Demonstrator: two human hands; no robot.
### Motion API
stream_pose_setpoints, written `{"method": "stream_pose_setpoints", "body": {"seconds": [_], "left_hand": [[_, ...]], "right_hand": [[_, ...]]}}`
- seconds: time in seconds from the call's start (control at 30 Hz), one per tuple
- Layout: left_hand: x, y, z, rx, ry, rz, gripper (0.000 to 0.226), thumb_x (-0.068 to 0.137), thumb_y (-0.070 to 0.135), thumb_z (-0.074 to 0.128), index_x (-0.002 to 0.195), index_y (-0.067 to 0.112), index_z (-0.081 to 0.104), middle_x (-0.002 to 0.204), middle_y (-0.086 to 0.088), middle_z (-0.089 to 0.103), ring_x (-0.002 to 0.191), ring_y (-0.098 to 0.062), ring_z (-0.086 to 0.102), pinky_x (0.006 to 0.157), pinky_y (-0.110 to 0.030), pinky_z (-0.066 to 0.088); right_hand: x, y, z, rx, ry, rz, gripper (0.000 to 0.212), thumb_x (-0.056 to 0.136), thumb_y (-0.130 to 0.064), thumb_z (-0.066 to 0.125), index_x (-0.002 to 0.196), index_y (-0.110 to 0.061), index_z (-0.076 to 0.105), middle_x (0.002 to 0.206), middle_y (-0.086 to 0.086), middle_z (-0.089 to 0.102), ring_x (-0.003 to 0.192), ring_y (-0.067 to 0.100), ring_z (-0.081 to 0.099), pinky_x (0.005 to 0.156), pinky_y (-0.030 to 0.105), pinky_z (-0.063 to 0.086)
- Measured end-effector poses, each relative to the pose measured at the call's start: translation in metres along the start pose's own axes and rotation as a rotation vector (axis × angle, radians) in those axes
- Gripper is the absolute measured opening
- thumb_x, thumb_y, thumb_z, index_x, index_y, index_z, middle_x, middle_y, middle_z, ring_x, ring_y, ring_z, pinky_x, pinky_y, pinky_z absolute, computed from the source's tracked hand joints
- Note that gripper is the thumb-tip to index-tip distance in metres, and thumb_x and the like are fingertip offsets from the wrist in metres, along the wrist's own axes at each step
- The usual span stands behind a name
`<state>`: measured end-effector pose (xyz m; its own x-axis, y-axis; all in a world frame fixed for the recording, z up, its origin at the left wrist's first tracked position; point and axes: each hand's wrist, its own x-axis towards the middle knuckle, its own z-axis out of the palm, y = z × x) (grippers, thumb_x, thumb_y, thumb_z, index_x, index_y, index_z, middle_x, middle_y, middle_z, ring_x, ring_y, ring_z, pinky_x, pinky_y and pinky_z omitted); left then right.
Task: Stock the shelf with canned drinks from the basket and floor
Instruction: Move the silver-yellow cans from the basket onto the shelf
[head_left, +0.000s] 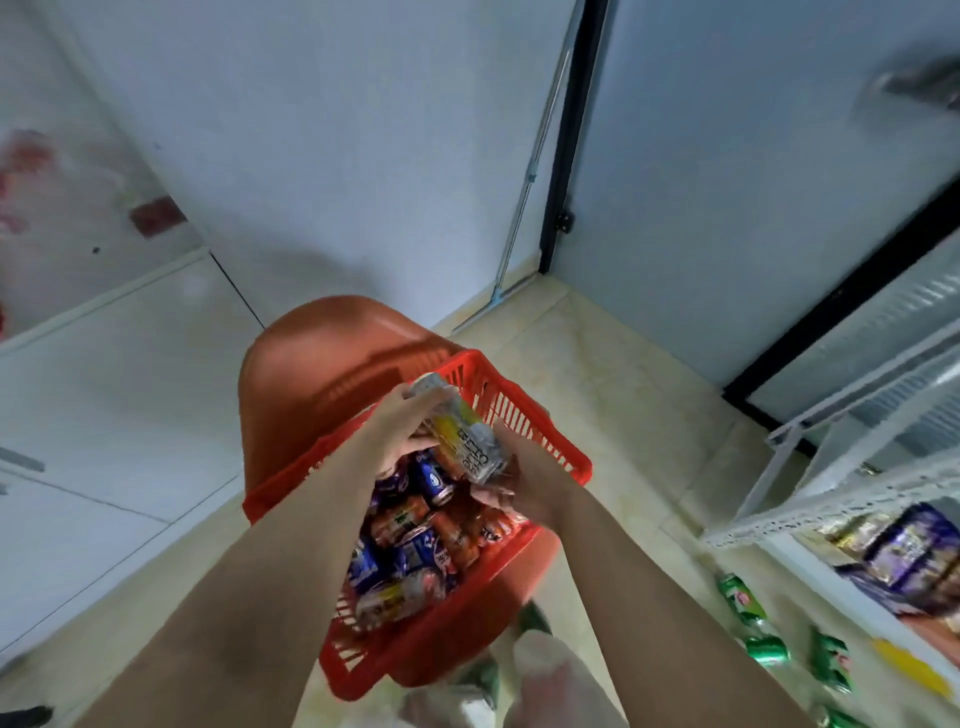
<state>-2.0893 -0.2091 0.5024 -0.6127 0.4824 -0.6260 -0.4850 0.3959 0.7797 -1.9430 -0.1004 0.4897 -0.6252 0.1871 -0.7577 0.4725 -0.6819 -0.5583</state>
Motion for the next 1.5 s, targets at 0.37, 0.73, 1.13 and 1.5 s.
{"method": "stream_pose_setpoints", "body": {"seconds": [0.37, 0.73, 1.13, 1.5], "left_hand": [[-0.112, 0.049, 0.107, 0.171, -0.423, 0.096, 0.056, 0.076, 0.029, 0.077, 0.12, 0.007, 0.05, 0.116, -0.026, 0.062, 0.101, -0.033, 0.068, 0.083, -0.04, 0.059], [-0.256, -0.028, 0.398, 0.469, -0.894, 0.078, 0.085, 0.036, 0.049, 0.096, 0.103, 0.007, 0.066, 0.104, -0.02, 0.072, 0.08, -0.027, 0.072, 0.074, -0.034, 0.061], [-0.387, -0.048, 0.614, 1.007, -1.299, 0.447, 0.037, 0.076, 0.032, 0.075, 0.107, 0.013, 0.072, 0.103, -0.008, 0.072, 0.089, -0.021, 0.066, 0.083, -0.032, 0.053], [-0.394, 0.082, 0.746, 1.073, -1.349, 0.944, 0.042, 0.073, 0.033, 0.083, 0.11, 0.017, 0.069, 0.103, 0.001, 0.074, 0.095, -0.015, 0.07, 0.089, -0.037, 0.057]], "right_hand": [[-0.172, -0.007, -0.083, 0.044, 0.222, -0.406, 0.023, 0.085, -0.015, 0.072, 0.106, -0.012, 0.064, 0.091, 0.007, 0.067, 0.069, 0.017, 0.061, 0.048, 0.02, 0.051], [-0.418, 0.105, -0.303, 0.223, 0.676, -0.667, 0.027, 0.08, -0.022, 0.078, 0.101, -0.009, 0.068, 0.085, 0.005, 0.068, 0.064, 0.015, 0.063, 0.065, 0.026, 0.055], [-0.582, 0.137, -0.436, 0.203, 1.022, -0.706, 0.032, 0.081, -0.032, 0.074, 0.094, -0.003, 0.071, 0.066, 0.008, 0.067, 0.052, 0.019, 0.062, 0.056, 0.027, 0.057], [-0.635, -0.025, -0.502, -0.031, 1.211, -0.803, 0.028, 0.079, -0.034, 0.076, 0.085, -0.007, 0.073, 0.066, 0.004, 0.069, 0.046, 0.012, 0.061, 0.047, 0.021, 0.051]]}}
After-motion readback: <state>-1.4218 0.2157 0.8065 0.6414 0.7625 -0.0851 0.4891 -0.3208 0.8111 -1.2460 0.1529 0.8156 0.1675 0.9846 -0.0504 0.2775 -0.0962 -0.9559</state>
